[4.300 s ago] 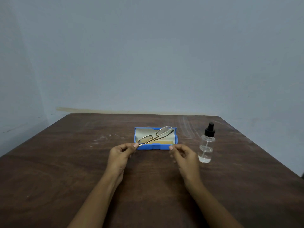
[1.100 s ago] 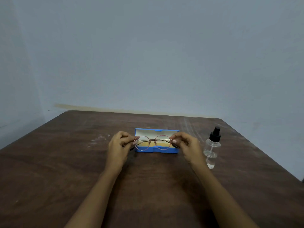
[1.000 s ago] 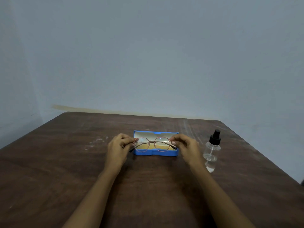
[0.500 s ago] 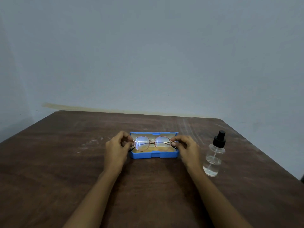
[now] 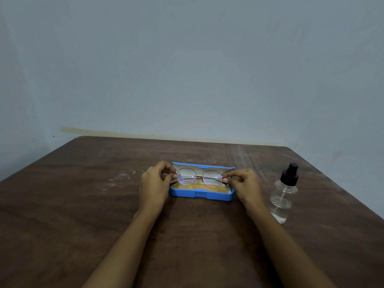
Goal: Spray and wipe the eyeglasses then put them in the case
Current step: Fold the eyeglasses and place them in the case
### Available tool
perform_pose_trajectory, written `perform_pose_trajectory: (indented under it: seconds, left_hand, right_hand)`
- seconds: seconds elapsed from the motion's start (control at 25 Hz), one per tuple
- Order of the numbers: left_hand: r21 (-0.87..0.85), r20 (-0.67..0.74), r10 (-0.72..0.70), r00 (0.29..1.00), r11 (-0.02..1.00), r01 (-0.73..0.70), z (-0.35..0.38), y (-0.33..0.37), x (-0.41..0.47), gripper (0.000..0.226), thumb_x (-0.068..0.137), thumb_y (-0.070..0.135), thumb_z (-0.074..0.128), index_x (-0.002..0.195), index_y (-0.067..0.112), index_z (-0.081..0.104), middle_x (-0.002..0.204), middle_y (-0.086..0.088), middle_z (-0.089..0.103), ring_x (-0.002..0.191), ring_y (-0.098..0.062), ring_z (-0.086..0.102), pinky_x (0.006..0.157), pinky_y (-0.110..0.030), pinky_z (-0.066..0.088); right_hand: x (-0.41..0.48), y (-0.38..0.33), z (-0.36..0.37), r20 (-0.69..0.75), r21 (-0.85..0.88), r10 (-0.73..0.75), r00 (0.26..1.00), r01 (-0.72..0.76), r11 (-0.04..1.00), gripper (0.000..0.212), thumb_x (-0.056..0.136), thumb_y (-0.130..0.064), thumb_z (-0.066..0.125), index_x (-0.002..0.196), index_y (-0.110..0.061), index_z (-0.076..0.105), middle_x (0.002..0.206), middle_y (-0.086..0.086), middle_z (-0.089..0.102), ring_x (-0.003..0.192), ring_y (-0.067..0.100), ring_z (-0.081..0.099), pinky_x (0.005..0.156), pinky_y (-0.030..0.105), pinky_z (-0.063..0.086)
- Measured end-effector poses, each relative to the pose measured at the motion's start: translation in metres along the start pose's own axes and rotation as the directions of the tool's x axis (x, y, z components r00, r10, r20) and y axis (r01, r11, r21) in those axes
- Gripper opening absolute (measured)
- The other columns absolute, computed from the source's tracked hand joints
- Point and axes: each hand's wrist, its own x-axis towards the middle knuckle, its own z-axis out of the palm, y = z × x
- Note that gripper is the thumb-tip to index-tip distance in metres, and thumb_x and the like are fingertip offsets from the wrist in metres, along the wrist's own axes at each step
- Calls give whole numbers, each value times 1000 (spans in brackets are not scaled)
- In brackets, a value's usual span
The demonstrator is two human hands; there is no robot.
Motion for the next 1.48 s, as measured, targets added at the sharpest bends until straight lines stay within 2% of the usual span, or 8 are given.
perform_pose_trajectory:
  seconds: [0.12,0.28,0.48,0.68,0.92,1.2,1.36,1.48]
  left_hand:
    - [45,3,12,1000,999,-12,2,3,3,36,75,7,67,62,38,53,83,-6,64,65,-11,56,66,-35,52]
    - [91,13,6,1000,996,-7,5,6,4,32,75,10,65,64,38,53,83,-4,61,69,-15,58,67,-38,53]
    - [88,-4,-6,1000,996,6,5,8,2,17,76,17,67,72,32,60,85,-4,59,72,-18,59,68,-40,54]
    - [-16,-5,-35,999,999,35,8,6,4,27,74,16,69,64,37,56,84,-7,63,67,-15,58,69,-40,53]
    - [47,58,-41,997,998,38,11,0,4,30,75,17,66,66,44,56,88,-5,64,70,-15,58,69,-39,54]
    - [209,121,5,993,977,-30,7,0,2,17,75,18,68,79,34,66,77,7,51,75,-16,51,64,-28,37]
    - [302,162,88,983,944,-134,4,2,3,10,77,18,67,83,26,68,93,8,62,90,-13,47,74,-30,40]
    - [336,208,85,974,929,-153,2,1,6,10,77,19,66,83,27,68,100,6,64,93,-16,48,80,-33,42]
  right_hand:
    - [3,1,-1,11,35,12,1000,-12,999,11,74,-3,70,81,-11,73,99,11,64,92,19,59,71,18,45]
    - [3,-5,-8,106,108,90,990,-101,989,15,78,1,64,92,0,70,85,5,66,71,2,54,56,4,45]
    - [5,-4,-9,127,163,137,982,-157,974,15,79,0,64,93,-3,70,83,4,65,74,3,57,61,12,47]
    - [6,-6,-13,149,203,133,980,-162,966,15,78,3,63,92,1,69,83,7,66,80,12,59,67,15,46]
    - [10,-5,-15,164,90,162,973,-179,980,14,78,-2,67,91,-2,71,92,9,69,94,20,60,79,27,48]
    - [9,-8,-12,141,-119,164,976,-147,982,16,81,-6,66,95,-7,72,101,10,69,81,12,55,53,10,40]
    - [9,-8,-9,139,-174,150,979,-125,977,17,82,-8,65,97,-8,71,107,10,68,87,14,55,67,18,42]
    - [8,-9,-9,152,-203,134,979,-102,974,17,82,-8,64,97,-8,71,107,10,68,85,9,51,53,10,38]
